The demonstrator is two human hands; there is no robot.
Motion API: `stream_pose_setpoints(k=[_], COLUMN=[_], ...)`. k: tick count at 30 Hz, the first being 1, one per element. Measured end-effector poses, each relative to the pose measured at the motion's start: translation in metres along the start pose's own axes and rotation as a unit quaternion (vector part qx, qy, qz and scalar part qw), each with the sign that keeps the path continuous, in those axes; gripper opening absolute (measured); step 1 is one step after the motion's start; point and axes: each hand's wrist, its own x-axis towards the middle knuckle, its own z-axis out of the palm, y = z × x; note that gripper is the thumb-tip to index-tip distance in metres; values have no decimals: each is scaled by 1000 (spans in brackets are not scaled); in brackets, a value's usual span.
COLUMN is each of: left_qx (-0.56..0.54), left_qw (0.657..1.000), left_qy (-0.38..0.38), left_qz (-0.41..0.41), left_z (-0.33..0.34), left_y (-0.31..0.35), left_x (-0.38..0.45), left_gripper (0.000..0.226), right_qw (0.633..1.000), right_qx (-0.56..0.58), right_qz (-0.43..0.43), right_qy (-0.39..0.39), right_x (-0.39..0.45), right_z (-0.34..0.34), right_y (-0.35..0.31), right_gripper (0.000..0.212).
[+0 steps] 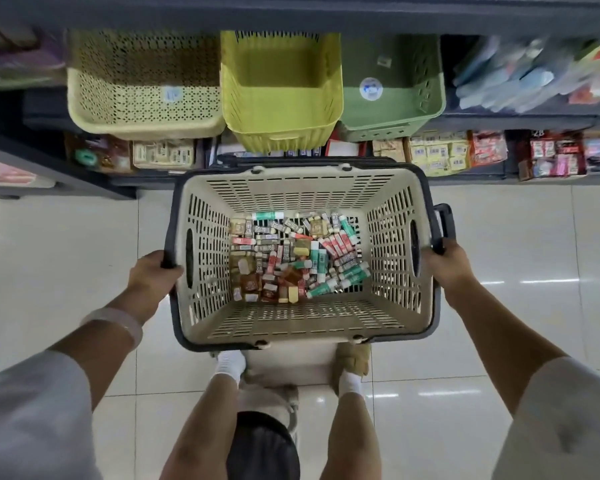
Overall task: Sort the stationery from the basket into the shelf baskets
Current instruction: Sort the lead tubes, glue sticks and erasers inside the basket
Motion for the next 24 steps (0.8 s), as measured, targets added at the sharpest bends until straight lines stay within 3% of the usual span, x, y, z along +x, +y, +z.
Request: stream_pose_setpoints(k=[3,6,9,12,17,21,24], left_qx=[78,138,146,149,98,159,220], left_qw=[996,987,974,956,961,937,905], left_qy=[-20,-12,53,8,-82,-144,-162], left_qz=[44,79,166,254,246,277,325], left_z=[0,-1,2,19,74,125,147], left_y=[3,5,6,7,16,20,32], left_x=[5,0,-13,-22,-11,35,77], left_gripper=[23,52,46,28,20,23,28], right_qw=[1000,993,977,969,908,876,822], right_qx=[-2,-89,-165,-189,-265,-294,-381], right_qz=[-4,-19,-91,-160,-235,-290,-360], right_qy=[14,74,103,-2,-225,-249,-224], right_x=[-4,-13,-27,-34,-13,39,78], right_z=[5,10,23,50,95,130,164], right_y=[-3,-4,-4,-7,1,13,13], right_gripper=[19,45,43,36,31,31,35])
